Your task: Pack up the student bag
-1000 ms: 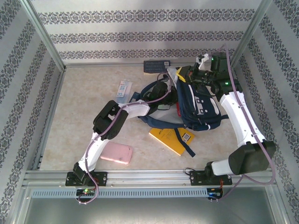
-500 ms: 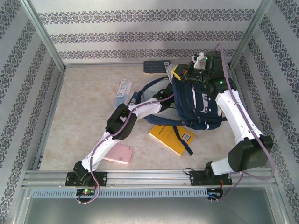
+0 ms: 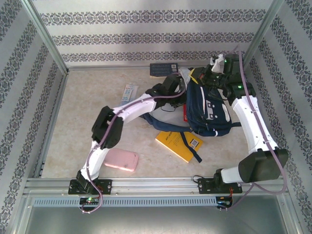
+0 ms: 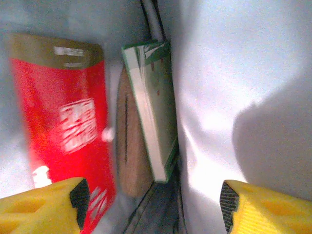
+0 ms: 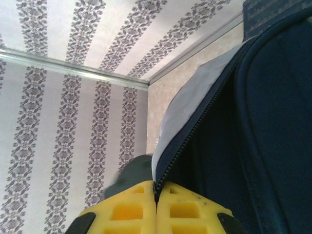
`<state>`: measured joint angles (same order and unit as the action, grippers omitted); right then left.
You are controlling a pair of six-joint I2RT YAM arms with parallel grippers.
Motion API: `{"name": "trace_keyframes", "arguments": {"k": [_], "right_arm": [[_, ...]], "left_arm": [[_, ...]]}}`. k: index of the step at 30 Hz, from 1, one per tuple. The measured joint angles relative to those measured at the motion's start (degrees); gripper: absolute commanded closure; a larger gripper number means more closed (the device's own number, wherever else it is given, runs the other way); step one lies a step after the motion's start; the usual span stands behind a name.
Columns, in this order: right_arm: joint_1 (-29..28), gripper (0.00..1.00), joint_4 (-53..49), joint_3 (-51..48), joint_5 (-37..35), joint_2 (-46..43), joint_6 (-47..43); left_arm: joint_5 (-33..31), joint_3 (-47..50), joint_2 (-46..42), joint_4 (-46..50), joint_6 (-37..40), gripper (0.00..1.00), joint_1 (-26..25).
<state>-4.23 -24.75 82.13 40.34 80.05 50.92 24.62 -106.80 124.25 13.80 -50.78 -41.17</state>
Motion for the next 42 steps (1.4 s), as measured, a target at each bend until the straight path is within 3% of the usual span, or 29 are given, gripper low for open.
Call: {"name": "trace_keyframes", "arguments": {"k": [6,9,12,21,25,28,35,42], "right_arm": [[-0.04,1.0,-3.19,-0.02,-3.02,-0.07,-3.17],[-0.17,1.0,-4.26,-0.02,-4.33,-0.09,-4.9],[-1.81,1.0,-5.66,0.0,-6.14,-0.09,-7.06],[-11.15,0.98,-11.1,0.72,-16.44,3.61,-16.57],[-14.88,0.63,-12.83,2.82,-21.75,8.0,-20.52],[-17.81,0.48,-14.14,3.72,-26.32,9.42,-23.47],[-27.45,0.03,-13.44,2.14,-36.94,6.16,-30.34],[-47.95,0.02,-4.55,-7.98,-38.42,-0.92,-35.87]], "left_arm": [[-7.69,17.81,-24.68,5.99,2.75,0.25,0.92],[-11.34,25.09,-36.28,8.24,2.21,0.1,1.95],[-15.54,29.31,-44.65,13.16,0.55,0.01,3.13],[-22.18,43.28,-65.9,28.37,-5.18,0.0,7.26],[-23.26,47.82,-72.96,33.83,-8.09,0.0,7.91],[-23.69,50.64,-77.24,38.1,-9.88,0.0,8.22],[-25.51,51.6,-80.17,46.69,-11.02,0.0,11.06],[-31.69,48.3,-81.94,52.33,-10.01,0.0,12.04]]}}
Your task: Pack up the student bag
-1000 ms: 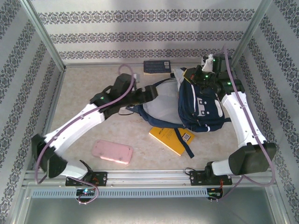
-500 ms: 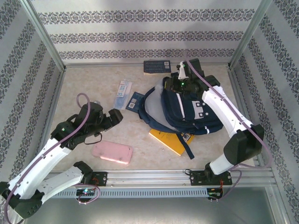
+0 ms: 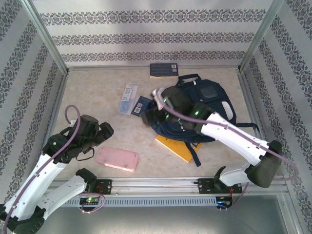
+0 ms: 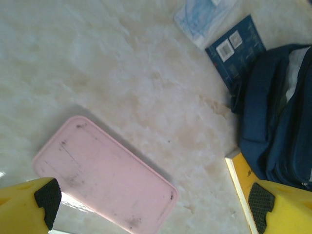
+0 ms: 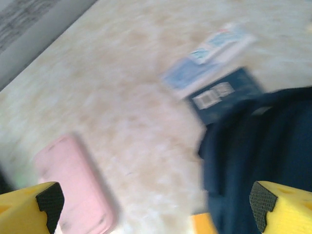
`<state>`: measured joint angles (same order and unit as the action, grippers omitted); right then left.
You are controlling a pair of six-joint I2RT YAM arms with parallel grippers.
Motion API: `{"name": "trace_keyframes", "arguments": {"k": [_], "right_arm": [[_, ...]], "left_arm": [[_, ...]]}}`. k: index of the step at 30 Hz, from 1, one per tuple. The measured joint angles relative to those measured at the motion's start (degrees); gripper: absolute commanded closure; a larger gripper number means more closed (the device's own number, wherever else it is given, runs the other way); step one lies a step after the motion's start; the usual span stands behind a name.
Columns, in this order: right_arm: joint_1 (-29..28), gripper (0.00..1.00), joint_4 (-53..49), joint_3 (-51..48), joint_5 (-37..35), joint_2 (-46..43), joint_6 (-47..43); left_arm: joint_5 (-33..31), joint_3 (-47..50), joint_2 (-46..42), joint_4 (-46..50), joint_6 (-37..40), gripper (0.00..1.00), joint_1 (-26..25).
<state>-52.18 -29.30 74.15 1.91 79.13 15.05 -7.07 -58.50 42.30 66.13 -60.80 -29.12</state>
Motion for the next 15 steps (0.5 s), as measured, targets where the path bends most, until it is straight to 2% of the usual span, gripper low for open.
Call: {"name": "trace_keyframes", "arguments": {"k": [3,7,11,15], "right_arm": [[-8.13,0.02,3.26,-3.43,-0.9,3.02,-0.7],[-16.57,0.02,5.81,-4.26,-2.8,11.67,-1.68],[-20.96,0.02,6.01,-2.34,-3.82,20.83,-2.45],[-21.86,0.02,5.9,1.07,-3.91,27.45,-3.34]], "left_arm": [[-2.95,-2.99,-0.85,0.76,1.51,0.0,0.0],[-6.45,-5.84,-1.62,1.25,3.67,0.0,0.0],[-8.9,-6.67,-1.66,1.62,5.4,0.0,0.0],[-9.86,-6.67,-1.66,1.68,6.49,0.0,0.0]]}}
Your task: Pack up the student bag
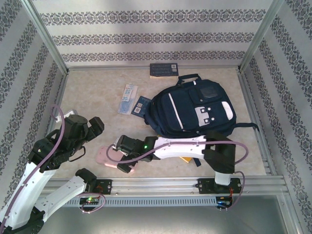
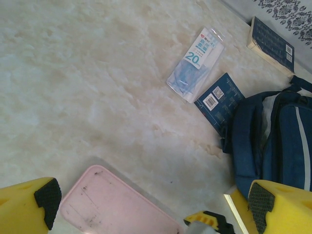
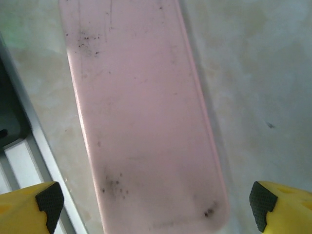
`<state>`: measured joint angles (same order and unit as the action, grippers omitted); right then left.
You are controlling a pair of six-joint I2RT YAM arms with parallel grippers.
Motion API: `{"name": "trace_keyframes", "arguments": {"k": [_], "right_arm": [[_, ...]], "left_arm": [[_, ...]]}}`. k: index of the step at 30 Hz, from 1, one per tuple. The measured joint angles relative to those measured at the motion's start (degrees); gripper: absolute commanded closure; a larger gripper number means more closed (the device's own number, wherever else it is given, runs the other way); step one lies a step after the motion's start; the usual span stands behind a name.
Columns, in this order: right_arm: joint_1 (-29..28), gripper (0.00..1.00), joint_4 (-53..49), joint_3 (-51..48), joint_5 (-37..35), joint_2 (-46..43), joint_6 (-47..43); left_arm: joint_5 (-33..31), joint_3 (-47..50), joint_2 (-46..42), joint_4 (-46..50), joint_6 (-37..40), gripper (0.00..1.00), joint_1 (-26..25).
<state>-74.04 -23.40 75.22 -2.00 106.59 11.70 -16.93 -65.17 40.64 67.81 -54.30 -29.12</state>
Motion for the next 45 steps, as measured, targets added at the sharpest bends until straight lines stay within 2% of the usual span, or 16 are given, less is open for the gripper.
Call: {"name": "trace_keyframes", "arguments": {"k": [11,25,35,42,45], "right_arm": [[0.0,0.02,-0.96,6.82,1.25,7.48,-0.72],[-0.09,0.02,-2.05,8.98,2.05,11.67,-2.08],[-0.48,0.02,-1.75,9.86,0.92,15.08,-6.27],[-0.33,0.25,-0.92,9.6,1.38,14.84,-9.09],[0.48,0.29,1.92,6.4,2.16,13.09,-8.44]], "left_arm": [[0.42,0.02,-0.61,-0.02,1.2,0.0,0.0],[1.79,1.22,-1.46,-0.04,1.2,0.0,0.0],[3.39,2.69,-0.66,-0.35,1.2,0.0,0.0],[3.63,2.71,0.17,-0.96,1.2,0.0,0.0],[3.61,2.71,0.94,-0.98,1.2,0.0,0.0]]}}
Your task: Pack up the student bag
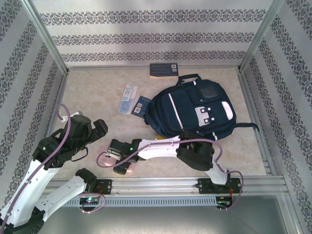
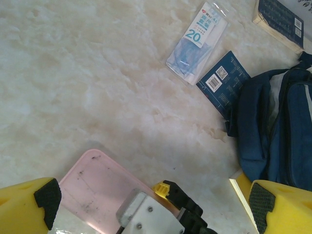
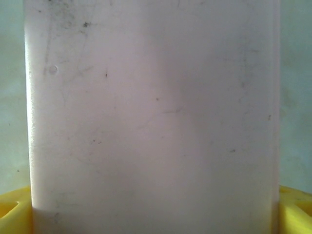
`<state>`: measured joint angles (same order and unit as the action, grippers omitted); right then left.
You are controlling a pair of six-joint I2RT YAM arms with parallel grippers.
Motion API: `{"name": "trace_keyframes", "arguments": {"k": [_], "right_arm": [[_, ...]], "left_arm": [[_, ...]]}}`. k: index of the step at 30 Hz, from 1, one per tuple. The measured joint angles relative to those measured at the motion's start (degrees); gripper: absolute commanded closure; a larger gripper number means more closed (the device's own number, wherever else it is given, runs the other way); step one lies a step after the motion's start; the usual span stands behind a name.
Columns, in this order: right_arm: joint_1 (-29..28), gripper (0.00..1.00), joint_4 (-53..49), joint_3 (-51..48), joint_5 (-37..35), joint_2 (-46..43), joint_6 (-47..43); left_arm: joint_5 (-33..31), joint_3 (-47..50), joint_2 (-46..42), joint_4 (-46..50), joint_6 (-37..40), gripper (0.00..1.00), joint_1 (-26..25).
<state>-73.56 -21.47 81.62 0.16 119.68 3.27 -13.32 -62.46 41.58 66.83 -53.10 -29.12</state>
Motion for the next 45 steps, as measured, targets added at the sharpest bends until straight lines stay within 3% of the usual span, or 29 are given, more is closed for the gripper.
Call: {"name": "trace_keyframes", "arguments": {"k": [8,14,23,29,35,39,45], "right_arm": [[6.27,0.3,5.46,-13.18,0.74,-9.33,4.98],[10.14,0.29,10.49,-22.25,1.18,-19.5,8.85],[11.87,0.25,11.93,-25.75,5.57,-34.82,3.39],[16.33,0.23,11.06,-28.35,9.99,-43.21,-6.21],[21.14,0.21,13.35,-34.12,16.24,-50.47,-15.43],[22.49,0.21,12.28,-33.66,19.32,-50.51,-18.97],[22.73,0.22,9.01,-31.23,21.18,-48.72,-21.38]], "left_arm": [[1.33,0.0,2.64,-1.92,0.0,0.0,2.21],[5.81,1.77,4.85,-5.81,0.66,0.0,5.92],[30.01,6.03,8.9,-15.28,7.19,0.02,15.63],[44.96,5.29,11.52,-17.62,12.04,0.05,16.63],[59.49,9.64,9.79,-26.75,10.36,0.11,16.87],[65.83,11.65,9.35,-31.93,7.96,0.19,16.81],[69.48,12.24,9.33,-35.78,6.54,0.27,16.02]]}}
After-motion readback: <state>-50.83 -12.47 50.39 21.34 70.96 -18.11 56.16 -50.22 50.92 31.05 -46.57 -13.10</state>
